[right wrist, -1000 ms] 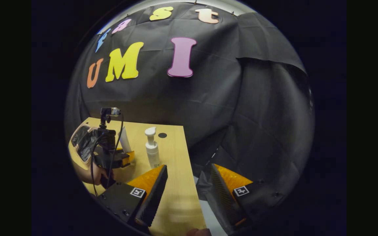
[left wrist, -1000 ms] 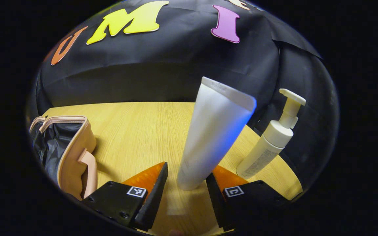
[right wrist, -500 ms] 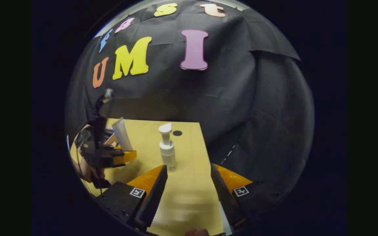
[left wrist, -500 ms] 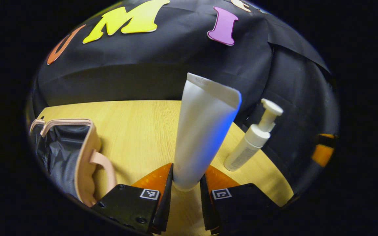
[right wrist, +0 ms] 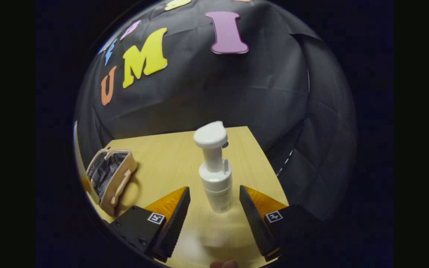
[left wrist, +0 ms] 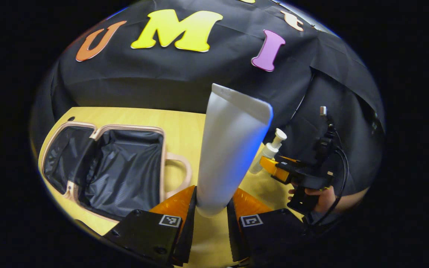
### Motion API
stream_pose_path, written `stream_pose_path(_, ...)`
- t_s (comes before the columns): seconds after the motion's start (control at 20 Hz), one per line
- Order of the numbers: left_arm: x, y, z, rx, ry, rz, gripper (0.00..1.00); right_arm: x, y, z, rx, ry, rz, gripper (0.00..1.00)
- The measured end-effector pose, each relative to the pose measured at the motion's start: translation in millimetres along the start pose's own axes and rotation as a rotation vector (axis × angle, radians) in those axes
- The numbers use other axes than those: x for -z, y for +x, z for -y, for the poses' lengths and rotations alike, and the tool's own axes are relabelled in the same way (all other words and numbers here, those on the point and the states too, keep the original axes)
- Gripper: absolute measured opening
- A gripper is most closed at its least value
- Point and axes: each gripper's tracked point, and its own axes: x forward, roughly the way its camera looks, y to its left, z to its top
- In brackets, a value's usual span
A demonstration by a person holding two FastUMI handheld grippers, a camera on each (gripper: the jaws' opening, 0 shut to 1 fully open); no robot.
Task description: First open the suitcase, pack the skin care products into it, and then close the suitcase.
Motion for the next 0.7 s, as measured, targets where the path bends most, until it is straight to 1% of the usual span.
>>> stream_pose_path(0.05,0,-9,-16,-0.023,-0.006,-0.004,0.44,2,8,1,0.004,0.003,-0.01,0.78)
stream_pose_path(0.1,0,-17,-32,-0.043,-0.017,-0.01,0.44,3,13,2,0.013,0.002,-0.015,0.79)
stream_pose_path(0.15,0,-24,-49,-0.064,-0.032,-0.017,0.44,4,18,1,0.015,-0.004,-0.019,0.77)
stream_pose_path(0.25,2,-37,-75,-0.062,-0.07,-0.042,0.44,7,23,-3,0.016,-0.03,-0.031,0.79)
stream_pose_path(0.35,3,-47,-97,-0.051,-0.082,-0.076,0.44,7,22,-1,0.038,-0.041,-0.034,0.75)
stream_pose_path(0.4,4,-50,-108,-0.043,-0.084,-0.093,0.44,4,26,0,0.045,-0.038,-0.033,0.63)
stream_pose_path(0.45,5,-51,-118,-0.035,-0.089,-0.114,0.43,2,27,2,0.055,-0.036,-0.033,0.63)
stream_pose_path(0.55,6,-51,-139,-0.033,-0.103,-0.153,0.44,3,25,3,0.065,-0.035,-0.047,0.52)
stream_pose_path(0.65,5,-43,-154,-0.015,-0.104,-0.192,0.43,2,14,1,0.068,-0.016,-0.064,0.47)
stream_pose_path(0.7,6,-39,-161,0.001,-0.087,-0.225,0.44,0,4,-3,0.059,-0.004,-0.068,0.48)
